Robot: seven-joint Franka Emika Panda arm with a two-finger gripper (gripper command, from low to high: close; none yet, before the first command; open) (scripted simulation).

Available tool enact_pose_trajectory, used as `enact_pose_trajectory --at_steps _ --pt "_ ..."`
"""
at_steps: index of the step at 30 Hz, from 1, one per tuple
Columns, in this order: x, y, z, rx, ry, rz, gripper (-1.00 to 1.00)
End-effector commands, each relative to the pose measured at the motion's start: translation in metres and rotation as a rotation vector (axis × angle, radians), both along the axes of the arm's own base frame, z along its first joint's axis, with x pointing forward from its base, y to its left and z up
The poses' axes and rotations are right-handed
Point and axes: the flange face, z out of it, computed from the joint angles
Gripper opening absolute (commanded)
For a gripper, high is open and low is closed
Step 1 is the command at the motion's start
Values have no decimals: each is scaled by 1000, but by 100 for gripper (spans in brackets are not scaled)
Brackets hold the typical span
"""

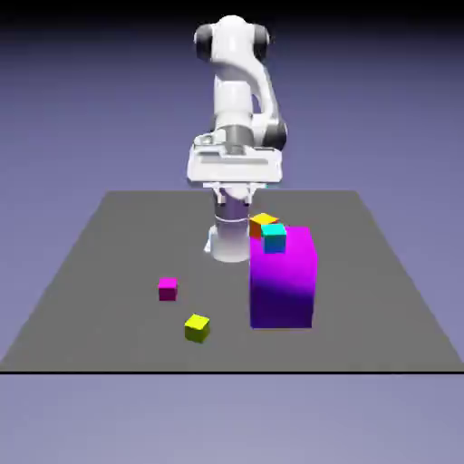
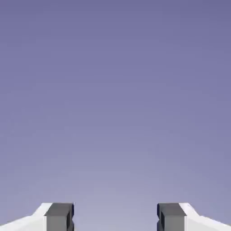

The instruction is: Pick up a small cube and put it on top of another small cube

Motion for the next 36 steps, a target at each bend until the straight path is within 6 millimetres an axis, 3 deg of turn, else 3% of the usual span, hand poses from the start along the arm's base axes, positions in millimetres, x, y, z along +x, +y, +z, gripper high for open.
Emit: enact_pose_trajectory --at_steps 1,10,18,28,29,33,34,35,36 --pt "8 -4 -8 12 48 -14 0" --pt "68 -45 -89 113 477 -145 0" --pt "97 -81 -174 195 850 -262 0" --pt "101 -122 -284 285 1299 -406 0" --pt "101 -122 -284 285 1299 -406 0" --pt "76 -111 -346 285 1299 -406 0" --pt "76 -111 -346 285 1299 -406 -100" --pt "76 -111 -346 285 1299 -406 -100" --pt "84 -114 -329 286 1299 -405 -100"
